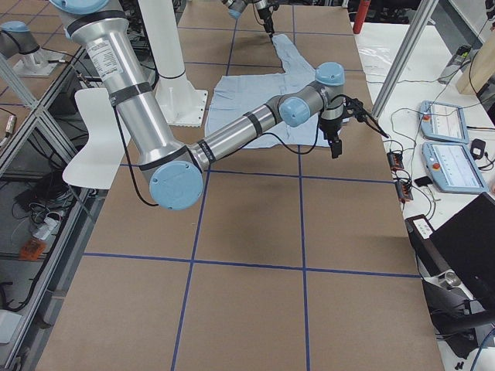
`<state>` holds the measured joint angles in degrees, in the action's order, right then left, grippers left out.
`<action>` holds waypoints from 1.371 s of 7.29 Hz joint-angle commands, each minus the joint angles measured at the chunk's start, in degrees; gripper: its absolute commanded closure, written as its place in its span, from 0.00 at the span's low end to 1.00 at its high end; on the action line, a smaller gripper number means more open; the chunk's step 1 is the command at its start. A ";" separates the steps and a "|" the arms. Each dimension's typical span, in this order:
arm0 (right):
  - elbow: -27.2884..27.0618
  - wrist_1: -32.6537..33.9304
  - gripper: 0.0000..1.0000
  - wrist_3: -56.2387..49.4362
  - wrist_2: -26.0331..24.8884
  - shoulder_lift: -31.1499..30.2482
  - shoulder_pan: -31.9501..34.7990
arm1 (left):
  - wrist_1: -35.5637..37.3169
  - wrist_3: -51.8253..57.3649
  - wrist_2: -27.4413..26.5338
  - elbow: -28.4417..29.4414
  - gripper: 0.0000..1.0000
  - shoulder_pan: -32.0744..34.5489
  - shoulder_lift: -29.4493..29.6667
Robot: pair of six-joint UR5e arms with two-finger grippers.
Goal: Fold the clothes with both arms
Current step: 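Lower the left gripper and grasp the cuff of the sleeve nearest it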
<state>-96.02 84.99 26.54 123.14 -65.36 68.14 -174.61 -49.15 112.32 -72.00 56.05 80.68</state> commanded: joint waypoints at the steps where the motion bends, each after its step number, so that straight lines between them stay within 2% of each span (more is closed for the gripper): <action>1: -0.39 0.00 0.00 0.00 0.00 -0.29 -0.02 | -0.11 -0.07 -0.44 0.19 0.44 0.02 0.00; 8: -0.83 0.00 0.00 0.00 0.00 -0.65 -0.02 | -0.11 0.37 -0.70 0.19 0.45 -0.16 0.27; 10: -0.83 0.00 0.00 0.00 0.00 -0.73 0.06 | -0.11 0.37 -0.79 0.19 0.52 -0.42 0.27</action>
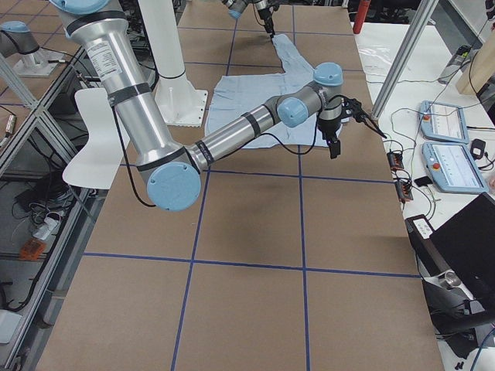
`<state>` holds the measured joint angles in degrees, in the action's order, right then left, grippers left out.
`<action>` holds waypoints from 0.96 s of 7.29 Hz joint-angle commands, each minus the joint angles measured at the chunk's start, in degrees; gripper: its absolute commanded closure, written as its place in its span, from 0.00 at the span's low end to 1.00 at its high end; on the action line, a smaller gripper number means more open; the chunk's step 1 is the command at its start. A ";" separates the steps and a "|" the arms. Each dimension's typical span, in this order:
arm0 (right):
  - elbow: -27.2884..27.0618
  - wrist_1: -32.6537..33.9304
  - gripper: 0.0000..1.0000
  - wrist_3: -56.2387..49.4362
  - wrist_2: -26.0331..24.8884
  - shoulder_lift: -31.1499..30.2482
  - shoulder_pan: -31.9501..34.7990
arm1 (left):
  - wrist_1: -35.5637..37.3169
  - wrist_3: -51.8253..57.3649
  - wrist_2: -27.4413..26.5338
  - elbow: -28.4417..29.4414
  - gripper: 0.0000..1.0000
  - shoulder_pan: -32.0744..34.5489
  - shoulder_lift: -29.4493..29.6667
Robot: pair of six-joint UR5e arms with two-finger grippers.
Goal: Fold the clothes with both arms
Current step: 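Lower the left gripper and grasp the cuff of the sleeve nearest it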
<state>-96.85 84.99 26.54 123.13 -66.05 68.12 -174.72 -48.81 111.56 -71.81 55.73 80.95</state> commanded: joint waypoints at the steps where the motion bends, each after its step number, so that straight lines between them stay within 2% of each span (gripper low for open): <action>1: -0.01 0.00 0.00 0.00 0.00 -0.04 -0.01 | 0.00 0.03 -0.03 0.00 0.56 -0.10 0.00; 2: -0.01 0.00 0.00 0.00 0.00 -0.04 -0.01 | 0.00 -0.14 -0.03 0.00 0.68 -0.10 0.00; 3: -0.01 0.00 0.00 0.00 0.00 -0.04 -0.01 | 0.00 -0.14 -0.03 0.00 0.87 -0.10 0.00; 4: 0.08 0.00 0.00 0.00 0.00 -0.04 -0.01 | -0.09 -0.05 -0.03 0.00 1.00 -0.10 0.00; 7: 0.00 0.00 0.00 0.09 0.09 -0.04 -0.01 | -3.58 0.21 0.15 -0.61 1.00 -0.10 -0.09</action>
<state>-96.79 84.99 26.56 123.19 -66.09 68.12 -176.12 -48.68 111.61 -71.99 55.63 80.93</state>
